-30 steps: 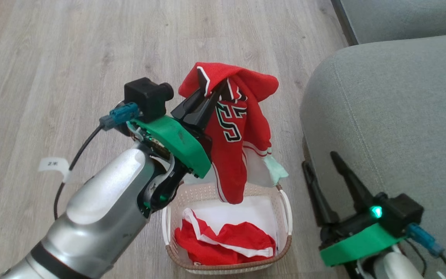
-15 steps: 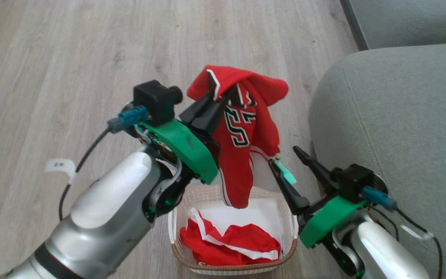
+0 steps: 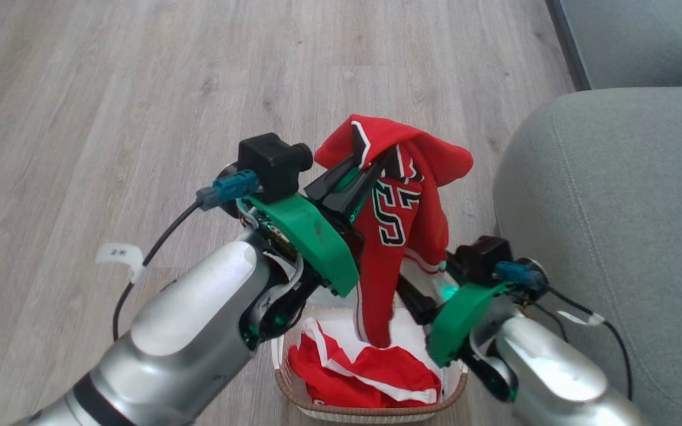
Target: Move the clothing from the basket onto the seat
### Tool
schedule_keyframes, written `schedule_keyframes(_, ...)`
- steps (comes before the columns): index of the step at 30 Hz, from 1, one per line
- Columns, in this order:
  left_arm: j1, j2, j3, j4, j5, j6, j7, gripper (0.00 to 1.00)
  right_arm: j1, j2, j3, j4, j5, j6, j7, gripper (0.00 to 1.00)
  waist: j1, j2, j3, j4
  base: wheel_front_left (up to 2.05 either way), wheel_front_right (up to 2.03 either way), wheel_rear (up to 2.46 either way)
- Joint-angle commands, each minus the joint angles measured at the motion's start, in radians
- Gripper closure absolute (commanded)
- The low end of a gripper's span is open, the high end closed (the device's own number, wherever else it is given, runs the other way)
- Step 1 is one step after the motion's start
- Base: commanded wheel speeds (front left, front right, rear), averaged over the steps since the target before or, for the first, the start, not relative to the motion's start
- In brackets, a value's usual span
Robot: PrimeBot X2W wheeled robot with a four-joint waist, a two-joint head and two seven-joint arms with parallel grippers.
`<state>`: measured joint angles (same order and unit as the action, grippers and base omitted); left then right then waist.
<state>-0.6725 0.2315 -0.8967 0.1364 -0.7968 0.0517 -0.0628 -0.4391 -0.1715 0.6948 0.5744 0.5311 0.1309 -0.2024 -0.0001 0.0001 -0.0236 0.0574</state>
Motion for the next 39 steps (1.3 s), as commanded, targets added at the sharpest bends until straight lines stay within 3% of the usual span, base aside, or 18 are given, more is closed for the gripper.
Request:
schedule_keyframes(1,-0.064,0.003,0.038,-0.035,-0.006,-0.002,-0.003,1.0,-0.048,0.019,0.016,-0.011,0.012,0.0,-0.016,0.0,0.0001,-0.0001,-0.001,0.003,0.0,0.0,0.0)
schedule_keyframes(7,-0.064,-0.001,0.034,-0.039,-0.011,-0.002,-0.002,1.0,-0.103,0.047,0.053,0.073,0.051,0.0,-0.048,0.0,0.0001,-0.0001,-0.003,0.01,0.0,0.0,0.0)
schedule_keyframes(8,-0.063,0.0,0.034,-0.039,-0.012,-0.002,-0.002,1.0,-0.108,0.05,0.054,0.082,0.055,0.0,-0.051,0.14,0.0001,-0.0001,-0.003,0.01,0.0,0.0,0.0)
schedule_keyframes(9,-0.062,0.0,0.034,-0.04,-0.013,-0.001,-0.003,1.0,-0.112,0.051,0.056,0.09,0.058,0.0,-0.054,0.65,0.0001,-0.0001,-0.003,0.011,0.0,0.0,0.0)
schedule_keyframes(10,-0.061,0.001,0.034,-0.04,-0.013,-0.001,-0.003,1.0,-0.116,0.051,0.057,0.095,0.058,0.0,-0.056,1.0,0.0001,-0.0001,-0.003,0.01,0.0,0.0,0.0)
schedule_keyframes(21,-0.043,0.022,0.038,-0.032,-0.019,0.008,-0.01,1.0,-0.074,0.028,-0.052,0.009,0.02,0.0,-0.059,1.0,0.0001,-0.0001,0.001,-0.012,0.0,0.0,0.0)
schedule_keyframes(30,-0.005,0.048,0.039,-0.026,-0.024,0.019,-0.021,1.0,0.016,-0.002,-0.236,-0.14,-0.048,0.0,-0.059,1.0,0.0001,-0.0001,0.003,-0.039,0.0,0.0,0.0)
schedule_keyframes(33,0.006,0.054,0.035,-0.025,-0.025,0.023,-0.02,0.53,0.04,-0.019,-0.295,-0.201,-0.073,0.0,-0.059,1.0,0.0001,-0.0001,0.005,-0.053,0.0,0.0,0.0)
schedule_keyframes(34,0.01,0.055,0.034,-0.024,-0.026,0.025,-0.019,0.0,0.047,-0.025,-0.313,-0.22,-0.08,0.0,-0.059,1.0,0.0001,-0.0001,0.005,-0.057,0.0,0.0,0.0)
schedule_keyframes(39,0.023,0.059,0.027,-0.022,-0.027,0.028,-0.018,0.0,0.067,-0.049,-0.385,-0.298,-0.098,0.0,-0.059,1.0,0.0001,-0.0001,0.008,-0.084,0.0,0.0,0.0)
